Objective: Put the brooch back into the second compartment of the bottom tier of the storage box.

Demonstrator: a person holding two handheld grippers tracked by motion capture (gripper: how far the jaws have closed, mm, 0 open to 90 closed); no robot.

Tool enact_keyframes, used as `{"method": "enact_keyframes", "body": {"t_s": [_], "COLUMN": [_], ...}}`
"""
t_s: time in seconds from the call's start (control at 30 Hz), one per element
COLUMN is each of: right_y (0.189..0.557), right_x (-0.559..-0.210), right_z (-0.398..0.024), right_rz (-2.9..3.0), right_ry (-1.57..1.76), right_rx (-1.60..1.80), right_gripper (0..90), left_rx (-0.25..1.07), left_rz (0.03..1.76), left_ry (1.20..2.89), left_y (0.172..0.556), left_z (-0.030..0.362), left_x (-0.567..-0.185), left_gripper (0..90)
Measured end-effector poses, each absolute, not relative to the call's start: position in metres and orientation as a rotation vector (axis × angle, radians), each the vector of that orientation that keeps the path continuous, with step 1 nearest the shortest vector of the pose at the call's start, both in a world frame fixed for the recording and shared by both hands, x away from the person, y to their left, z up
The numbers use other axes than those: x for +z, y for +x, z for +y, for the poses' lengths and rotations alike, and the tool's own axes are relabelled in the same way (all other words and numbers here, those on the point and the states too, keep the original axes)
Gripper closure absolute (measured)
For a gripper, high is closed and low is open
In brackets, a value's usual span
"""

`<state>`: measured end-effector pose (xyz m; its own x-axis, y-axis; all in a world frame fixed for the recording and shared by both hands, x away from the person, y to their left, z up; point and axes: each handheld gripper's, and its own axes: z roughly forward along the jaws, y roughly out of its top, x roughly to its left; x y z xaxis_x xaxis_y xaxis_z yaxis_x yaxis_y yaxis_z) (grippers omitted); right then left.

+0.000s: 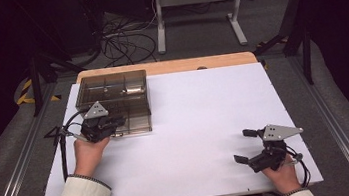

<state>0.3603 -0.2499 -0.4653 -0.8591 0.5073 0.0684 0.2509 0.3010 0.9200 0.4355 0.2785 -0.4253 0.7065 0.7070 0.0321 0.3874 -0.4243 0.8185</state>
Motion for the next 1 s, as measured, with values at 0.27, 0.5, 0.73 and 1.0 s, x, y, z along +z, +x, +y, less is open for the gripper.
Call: {"method": "enact_keyframes", "body": {"t_s": [0.27, 0.5, 0.73, 1.0], "right_y": [0.360, 0.360, 0.360, 0.360], "right_x": [-0.465, -0.465, -0.465, -0.466], "right_z": [-0.250, -0.250, -0.250, -0.250], "right_rz": [2.334, 2.335, 2.334, 2.335], "right_ry": [0.693, 0.693, 0.692, 0.692], "right_rx": [1.583, 1.582, 1.581, 1.581], "right_gripper": [0.1, 0.1, 0.1, 0.1], "left_rx": [0.486, 0.467, 0.437, 0.407], "left_rz": [0.892, 0.939, 0.989, 1.044], "left_ry": [2.059, 2.058, 2.065, 2.069], "left_y": [0.441, 0.447, 0.451, 0.455], "left_z": [0.280, 0.283, 0.285, 0.287], "left_x": [-0.431, -0.437, -0.441, -0.445], "left_gripper": [77.6, 77.6, 77.6, 77.6]}}
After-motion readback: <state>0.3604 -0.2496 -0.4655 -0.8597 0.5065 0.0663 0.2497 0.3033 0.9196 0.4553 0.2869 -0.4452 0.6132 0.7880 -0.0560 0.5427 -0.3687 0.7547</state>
